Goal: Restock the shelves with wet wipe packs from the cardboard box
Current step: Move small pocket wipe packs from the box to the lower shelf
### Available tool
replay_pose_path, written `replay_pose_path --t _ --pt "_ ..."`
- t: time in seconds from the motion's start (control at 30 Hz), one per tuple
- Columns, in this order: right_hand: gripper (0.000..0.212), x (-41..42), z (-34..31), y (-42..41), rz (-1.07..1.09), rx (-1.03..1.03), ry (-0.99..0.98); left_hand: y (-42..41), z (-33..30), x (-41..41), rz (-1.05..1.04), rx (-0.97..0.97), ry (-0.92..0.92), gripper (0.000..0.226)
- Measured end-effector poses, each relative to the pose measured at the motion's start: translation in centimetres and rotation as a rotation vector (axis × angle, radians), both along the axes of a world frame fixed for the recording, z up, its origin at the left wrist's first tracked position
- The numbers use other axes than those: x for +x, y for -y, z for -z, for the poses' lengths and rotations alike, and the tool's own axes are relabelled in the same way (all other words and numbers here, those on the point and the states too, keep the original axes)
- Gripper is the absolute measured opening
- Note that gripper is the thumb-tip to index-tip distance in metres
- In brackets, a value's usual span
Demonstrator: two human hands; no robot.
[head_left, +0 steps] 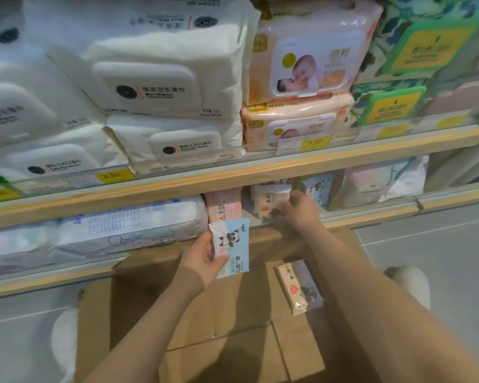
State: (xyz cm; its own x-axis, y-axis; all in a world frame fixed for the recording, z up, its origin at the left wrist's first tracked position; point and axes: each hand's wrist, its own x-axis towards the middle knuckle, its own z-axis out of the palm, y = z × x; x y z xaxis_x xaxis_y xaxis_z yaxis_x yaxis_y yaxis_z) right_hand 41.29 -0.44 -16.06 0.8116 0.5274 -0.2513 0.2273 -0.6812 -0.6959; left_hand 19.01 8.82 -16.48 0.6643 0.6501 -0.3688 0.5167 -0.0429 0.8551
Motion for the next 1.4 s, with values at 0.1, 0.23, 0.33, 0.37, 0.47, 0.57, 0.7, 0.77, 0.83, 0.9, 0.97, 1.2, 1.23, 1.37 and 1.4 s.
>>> replay_pose_path --t 0.1,0.23,0.33,0.37,0.47,0.57,0.7,0.77,0.83,0.9,0.97,1.2,1.23,1.37,1.4 --pt "0.025 0.5 0.7 -0.5 0.029 -0.030 -0.012 0.0 0.2 0.0 -0.011 -0.019 0.015 0.047" --pt "0.029 0.6 0.3 -0.2 0.001 -0.050 -0.029 0.0 -0.1 0.0 -0.011 -0.044 0.009 0.043" --pt "0.031 -0.1 -1.0 1.1 -0.047 -0.001 -0.013 0.3 -0.6 -0.1 -0.022 -0.042 0.018 0.044" --pt "0.034 -0.5 -1.4 1.8 -0.054 0.029 -0.006 0.4 -0.7 -0.2 -0.022 -0.036 0.023 0.044" --pt "0.041 -1.5 -3.2 4.4 -0.144 0.134 -0.058 1.0 -1.6 0.1 -0.025 -0.023 0.073 0.039" --pt "0.047 -2.3 -4.9 6.5 -0.295 0.188 -0.271 2.7 -3.0 1.9 0.006 -0.027 0.143 0.032" --pt "0.019 -2.1 -6.2 8.4 -0.317 0.214 -0.283 5.9 -4.8 6.1 0.055 -0.014 0.201 0.035" --pt "0.004 -1.3 -6.9 9.5 -0.239 0.238 -0.208 6.7 -5.7 7.9 0.086 0.071 0.190 0.027" --pt "0.010 -0.3 -7.4 10.6 -0.185 0.264 -0.141 7.0 -6.3 9.7 0.123 0.155 0.181 0.024" --pt "0.003 0.4 -7.3 11.8 -0.142 0.277 -0.088 7.3 -6.7 11.5 0.144 0.207 0.190 0.025" --pt "0.019 0.8 -6.1 13.0 -0.070 0.260 -0.016 7.4 -6.6 13.3 0.157 0.289 0.181 0.025" --pt "0.040 -0.2 0.4 17.3 -0.144 0.049 0.038 6.2 -3.7 18.7 0.073 0.406 0.119 0.008" --pt "0.038 -0.3 1.0 17.5 -0.144 0.067 0.042 6.1 -3.0 19.2 0.060 0.414 0.086 0.006" --pt "0.037 -0.3 1.6 17.3 -0.145 0.131 0.078 6.1 0.0 20.7 0.053 0.433 -0.001 0.012" --pt "0.037 -0.2 1.6 17.2 -0.148 0.135 0.084 6.2 0.7 20.9 0.061 0.444 -0.021 0.014"
